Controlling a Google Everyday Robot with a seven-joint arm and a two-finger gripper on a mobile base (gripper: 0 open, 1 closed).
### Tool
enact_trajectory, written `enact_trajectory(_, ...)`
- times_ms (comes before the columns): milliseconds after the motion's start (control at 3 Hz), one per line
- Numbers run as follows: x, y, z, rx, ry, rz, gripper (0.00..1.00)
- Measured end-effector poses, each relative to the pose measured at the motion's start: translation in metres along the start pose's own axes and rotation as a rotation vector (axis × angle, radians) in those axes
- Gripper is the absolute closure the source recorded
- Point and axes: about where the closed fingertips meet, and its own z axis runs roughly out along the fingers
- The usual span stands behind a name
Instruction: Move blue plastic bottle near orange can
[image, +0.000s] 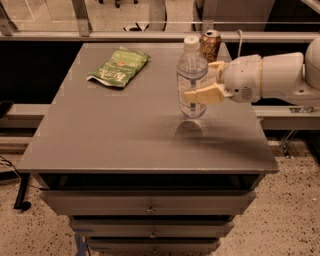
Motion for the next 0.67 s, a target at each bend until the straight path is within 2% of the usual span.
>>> enact_trajectory(333,0.013,-0.029,-0.015,0.07,-0.022,0.021,1.0)
enact_trajectory(667,0.037,-0.079,-0.031,0.152,-0.049,0.039,1.0)
